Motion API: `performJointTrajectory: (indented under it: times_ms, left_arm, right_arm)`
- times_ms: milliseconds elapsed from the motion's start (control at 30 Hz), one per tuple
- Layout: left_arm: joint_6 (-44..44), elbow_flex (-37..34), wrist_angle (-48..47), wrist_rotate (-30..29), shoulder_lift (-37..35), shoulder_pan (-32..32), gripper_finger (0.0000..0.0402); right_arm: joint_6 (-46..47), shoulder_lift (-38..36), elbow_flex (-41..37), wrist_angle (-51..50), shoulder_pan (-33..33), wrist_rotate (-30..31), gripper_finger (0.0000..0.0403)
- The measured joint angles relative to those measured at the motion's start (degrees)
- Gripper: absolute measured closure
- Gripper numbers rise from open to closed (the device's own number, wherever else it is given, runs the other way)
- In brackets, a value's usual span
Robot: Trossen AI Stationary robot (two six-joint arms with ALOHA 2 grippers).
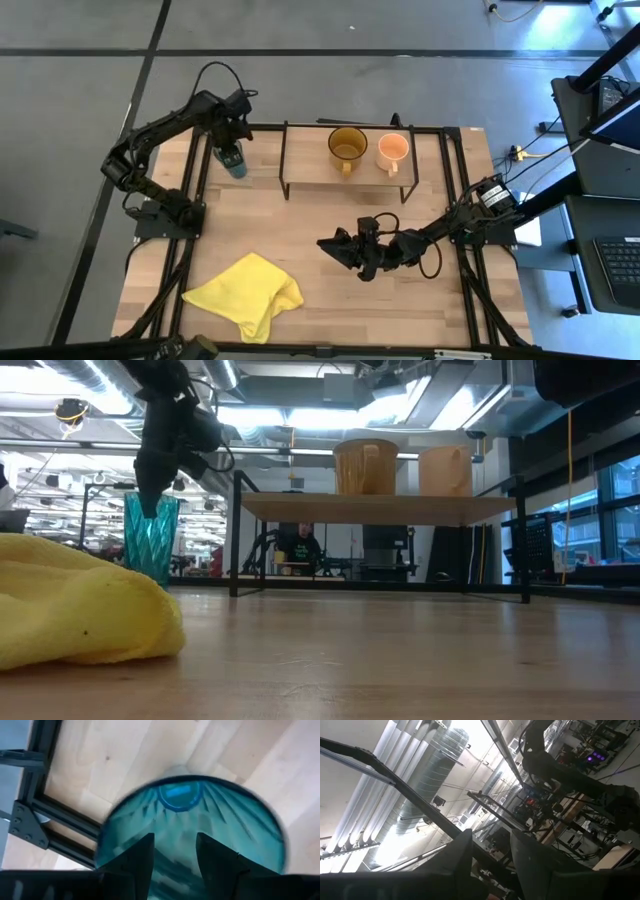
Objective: Stack small to large cups/mugs on shelf
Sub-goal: Put the blue glass on the shelf
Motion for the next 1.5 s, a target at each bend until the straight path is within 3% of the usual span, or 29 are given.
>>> performJointTrajectory:
  times_ms: [333,533,667,933,1500]
  left_arm:
    - [-2.58,0.94,-0.90,1.09,-5.09,-2.59,0.0262]
    - [-2.62,8.69,-3.47,0.86,-8.39,-2.78,0.0262]
    - [-2.57,13.14,-3.87,-3.15,-8.79,-2.27,0.0262]
    - [-4.10,10.64,-7.35,-2.85,-6.27,4.26,0.0262]
    - [-7.25,9.73,-6.48,-0.17,-5.67,4.86,0.0244]
  right_arm:
    - [-0.15,0.00,0.00,-0.06,-0.14,0.02,0.0267]
    - [-0.35,0.00,0.00,-0.11,-0.15,-0.02,0.0267]
    - [-0.44,0.00,0.00,-0.11,-0.15,-0.04,0.0267]
    - [-0.08,0.00,0.00,-0.11,-0.15,-1.70,0.0267]
    - [1.82,0.00,0.00,-0.07,-0.17,-2.54,0.0267]
